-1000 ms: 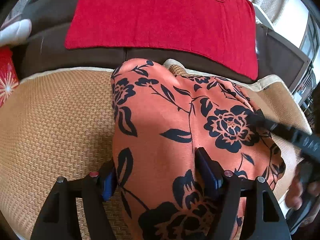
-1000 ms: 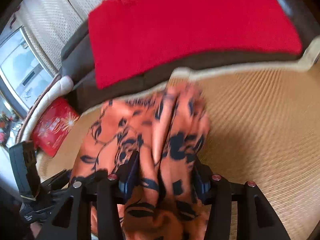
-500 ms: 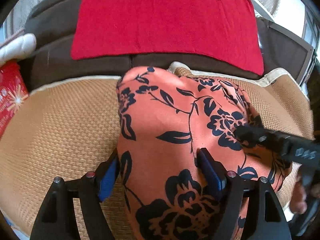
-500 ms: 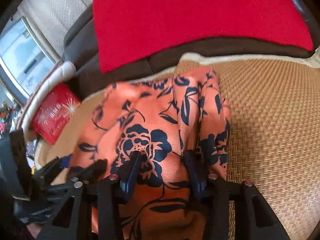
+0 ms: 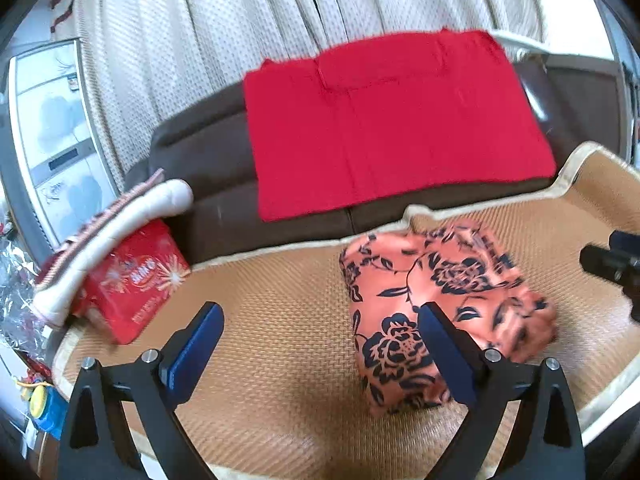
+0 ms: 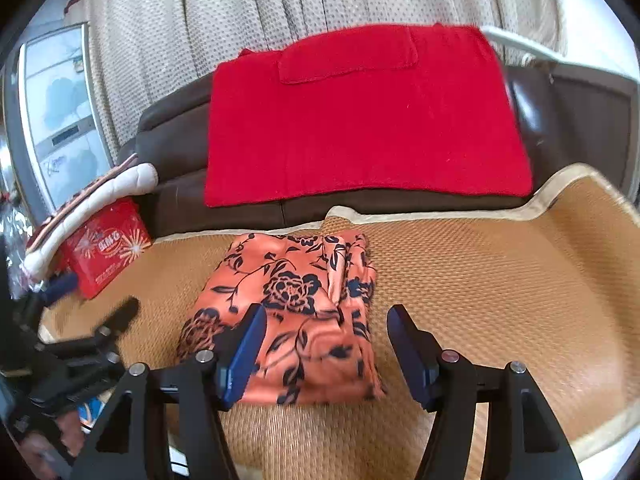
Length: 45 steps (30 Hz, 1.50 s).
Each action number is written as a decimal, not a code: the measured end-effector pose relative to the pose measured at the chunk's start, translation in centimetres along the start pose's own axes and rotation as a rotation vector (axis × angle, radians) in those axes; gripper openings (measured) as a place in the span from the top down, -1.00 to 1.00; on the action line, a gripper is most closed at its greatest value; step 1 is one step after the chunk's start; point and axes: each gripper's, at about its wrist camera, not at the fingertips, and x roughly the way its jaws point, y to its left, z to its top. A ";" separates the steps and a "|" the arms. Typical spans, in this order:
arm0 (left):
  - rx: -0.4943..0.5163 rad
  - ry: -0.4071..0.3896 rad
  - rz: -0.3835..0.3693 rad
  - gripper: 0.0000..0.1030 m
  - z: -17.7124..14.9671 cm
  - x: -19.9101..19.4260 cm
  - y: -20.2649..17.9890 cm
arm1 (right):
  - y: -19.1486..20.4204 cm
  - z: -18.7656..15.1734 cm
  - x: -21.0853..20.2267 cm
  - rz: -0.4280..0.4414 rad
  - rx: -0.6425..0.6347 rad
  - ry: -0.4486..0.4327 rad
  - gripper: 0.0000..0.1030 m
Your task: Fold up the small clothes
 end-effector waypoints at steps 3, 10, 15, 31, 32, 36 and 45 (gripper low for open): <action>-0.031 -0.026 0.020 -0.91 1.0 -3.2 1.2 | 0.9 0.0 -3.6 -0.036 -0.041 -0.021 -0.33; -0.098 -0.098 0.083 -0.97 2.9 -10.3 4.5 | 3.3 1.7 -11.7 -0.036 -0.090 -0.080 -0.40; -0.133 -0.146 0.117 -0.97 4.2 -14.8 6.4 | 5.4 2.5 -16.0 -0.034 -0.107 -0.100 -0.47; -0.236 -0.187 0.169 -0.97 5.6 -20.5 10.7 | 9.1 2.7 -20.3 -0.013 -0.137 -0.104 -0.47; -0.240 -0.187 0.170 -0.97 5.6 -20.8 10.9 | 9.2 2.8 -20.6 -0.012 -0.136 -0.111 -0.47; -0.248 -0.203 0.180 -0.97 5.5 -22.0 11.6 | 9.6 3.2 -21.7 -0.006 -0.134 -0.132 -0.47; -0.259 -0.242 0.171 -0.97 5.4 -24.6 12.2 | 10.0 3.3 -23.6 -0.008 -0.139 -0.161 -0.47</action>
